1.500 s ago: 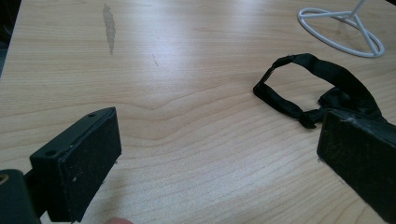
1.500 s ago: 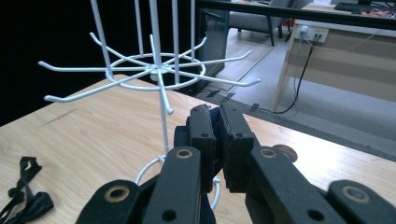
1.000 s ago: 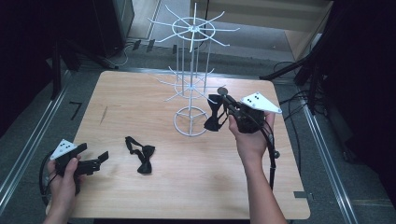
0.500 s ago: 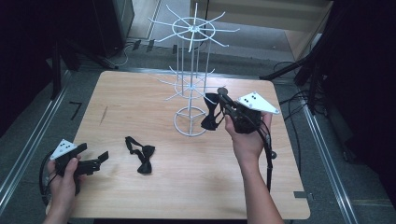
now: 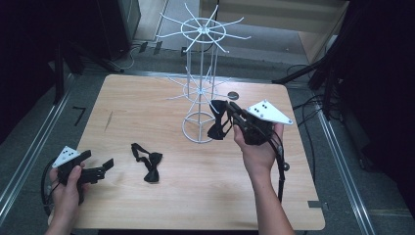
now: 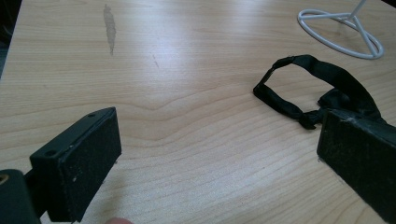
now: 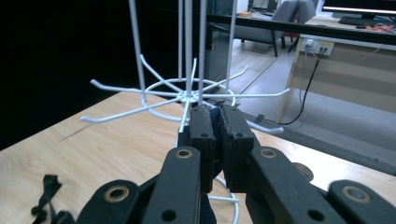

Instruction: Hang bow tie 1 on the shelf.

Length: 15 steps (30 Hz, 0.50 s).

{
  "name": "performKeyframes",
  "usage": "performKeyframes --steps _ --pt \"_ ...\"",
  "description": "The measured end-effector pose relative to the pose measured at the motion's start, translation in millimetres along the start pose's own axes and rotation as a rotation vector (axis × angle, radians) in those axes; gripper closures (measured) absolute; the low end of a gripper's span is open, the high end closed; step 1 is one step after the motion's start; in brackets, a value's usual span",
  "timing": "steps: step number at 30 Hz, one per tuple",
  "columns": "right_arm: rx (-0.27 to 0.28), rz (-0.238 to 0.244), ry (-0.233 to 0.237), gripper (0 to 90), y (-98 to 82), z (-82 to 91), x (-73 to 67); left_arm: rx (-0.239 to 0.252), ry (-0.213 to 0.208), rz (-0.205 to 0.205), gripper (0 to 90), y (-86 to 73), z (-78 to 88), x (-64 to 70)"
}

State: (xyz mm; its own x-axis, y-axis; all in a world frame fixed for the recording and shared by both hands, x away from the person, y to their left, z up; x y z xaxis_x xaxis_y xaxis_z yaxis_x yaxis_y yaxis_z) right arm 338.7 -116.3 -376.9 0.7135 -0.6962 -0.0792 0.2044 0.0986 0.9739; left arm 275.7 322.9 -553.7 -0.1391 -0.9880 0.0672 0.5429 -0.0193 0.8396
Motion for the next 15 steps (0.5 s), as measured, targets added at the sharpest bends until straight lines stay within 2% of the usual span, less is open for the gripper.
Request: performKeyframes --steps 5,15 --pt "-0.008 0.010 0.014 86.4 -5.3 8.2 -5.3 0.002 0.004 -0.006 0.2 0.0 -0.2 0.0" --pt "-0.014 0.029 0.087 86.4 -10.3 18.6 -22.5 -0.003 0.006 -0.009 0.2 -0.2 -0.1 0.3"
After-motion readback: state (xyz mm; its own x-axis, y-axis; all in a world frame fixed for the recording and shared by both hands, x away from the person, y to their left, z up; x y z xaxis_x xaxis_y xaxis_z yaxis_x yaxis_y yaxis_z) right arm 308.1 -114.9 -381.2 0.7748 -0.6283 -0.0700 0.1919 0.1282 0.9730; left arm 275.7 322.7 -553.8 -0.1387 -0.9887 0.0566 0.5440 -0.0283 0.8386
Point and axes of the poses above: each handheld gripper's, and its own axes: z roughly backward along the jaws, y roughly out of its top, x roughly to its right, the point moved 6 cm from there along -z, roughly forward along the jaws, and after that the axes turned 13 degrees about y, right-handed, at the moved point
